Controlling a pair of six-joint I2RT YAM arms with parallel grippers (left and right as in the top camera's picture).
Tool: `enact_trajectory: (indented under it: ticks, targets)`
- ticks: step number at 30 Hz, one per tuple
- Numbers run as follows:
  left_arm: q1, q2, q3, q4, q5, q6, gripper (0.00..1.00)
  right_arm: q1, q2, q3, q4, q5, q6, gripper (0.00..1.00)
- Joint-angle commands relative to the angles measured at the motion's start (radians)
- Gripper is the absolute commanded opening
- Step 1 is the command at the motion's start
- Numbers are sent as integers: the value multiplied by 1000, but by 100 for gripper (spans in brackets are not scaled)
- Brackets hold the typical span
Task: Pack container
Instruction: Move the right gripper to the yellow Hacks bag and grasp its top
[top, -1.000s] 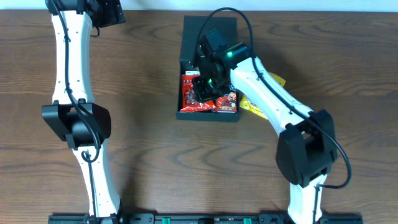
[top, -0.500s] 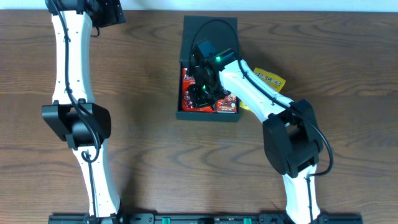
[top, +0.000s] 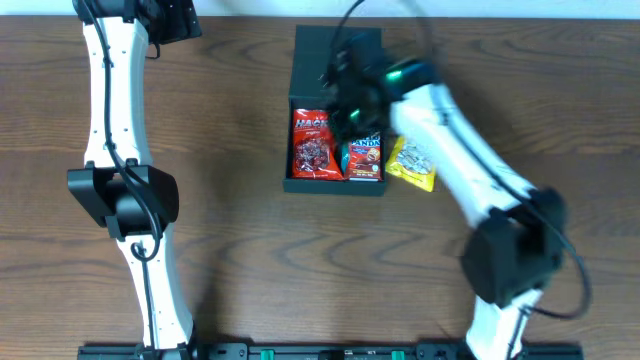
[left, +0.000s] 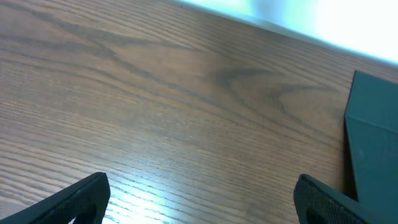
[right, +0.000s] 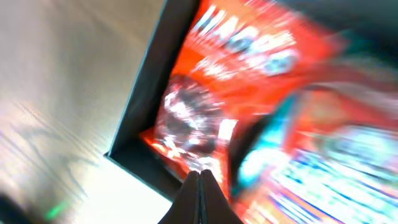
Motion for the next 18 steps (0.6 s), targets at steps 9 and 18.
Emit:
enact_trajectory:
  ticks: [9, 18]
  targets:
    - [2, -3, 17, 0, 7, 7, 95, -289, 6, -67, -117, 96, 94, 8]
    - [2, -3, 17, 0, 7, 7, 95, -298, 61, -196, -46, 231, 226, 57]
